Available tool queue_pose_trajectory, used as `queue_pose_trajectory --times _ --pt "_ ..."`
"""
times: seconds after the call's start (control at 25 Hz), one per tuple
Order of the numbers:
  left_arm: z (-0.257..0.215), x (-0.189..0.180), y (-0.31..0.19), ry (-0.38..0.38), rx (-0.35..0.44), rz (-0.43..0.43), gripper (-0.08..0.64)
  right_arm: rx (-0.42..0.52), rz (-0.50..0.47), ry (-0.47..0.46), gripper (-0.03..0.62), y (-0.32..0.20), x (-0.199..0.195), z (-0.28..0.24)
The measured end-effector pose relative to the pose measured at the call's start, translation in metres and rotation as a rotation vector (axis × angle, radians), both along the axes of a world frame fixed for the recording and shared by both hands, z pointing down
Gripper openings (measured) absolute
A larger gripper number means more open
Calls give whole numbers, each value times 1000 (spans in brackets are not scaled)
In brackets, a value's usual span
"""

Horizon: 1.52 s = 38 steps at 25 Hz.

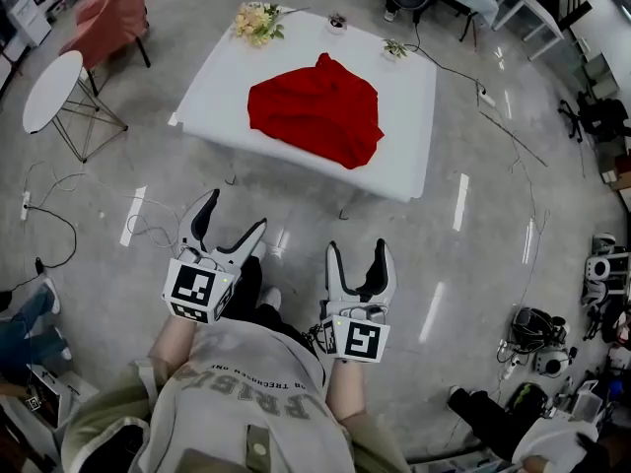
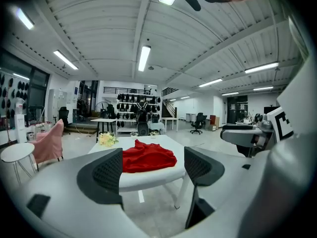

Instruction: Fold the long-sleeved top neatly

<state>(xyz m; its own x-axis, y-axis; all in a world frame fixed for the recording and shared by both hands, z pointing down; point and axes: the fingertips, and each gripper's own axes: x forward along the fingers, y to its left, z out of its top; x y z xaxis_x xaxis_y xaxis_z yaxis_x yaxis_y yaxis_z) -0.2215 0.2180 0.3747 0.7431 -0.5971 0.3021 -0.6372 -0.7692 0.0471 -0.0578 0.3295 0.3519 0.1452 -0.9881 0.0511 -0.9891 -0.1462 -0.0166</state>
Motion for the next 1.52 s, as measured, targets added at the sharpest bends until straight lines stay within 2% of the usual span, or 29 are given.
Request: queue_pose_trajectory --times 0.16,0.48,0.68,1.08,1.52 --pt "3 22 -44 4 -1 52 371 -17 24 19 334 -39 12 4" --pt "-14 36 -147 19 25 106 371 -2 76 57 334 -132 23 -13" --pt "-8 47 -189 13 14 155 371 -21 129 43 334 -165 28 -5" --pt "46 69 -222 -57 -100 194 370 -139 164 31 334 -198 56 34" --pt "119 101 -248 -230 -164 165 370 -303 61 39 334 -236 103 102"
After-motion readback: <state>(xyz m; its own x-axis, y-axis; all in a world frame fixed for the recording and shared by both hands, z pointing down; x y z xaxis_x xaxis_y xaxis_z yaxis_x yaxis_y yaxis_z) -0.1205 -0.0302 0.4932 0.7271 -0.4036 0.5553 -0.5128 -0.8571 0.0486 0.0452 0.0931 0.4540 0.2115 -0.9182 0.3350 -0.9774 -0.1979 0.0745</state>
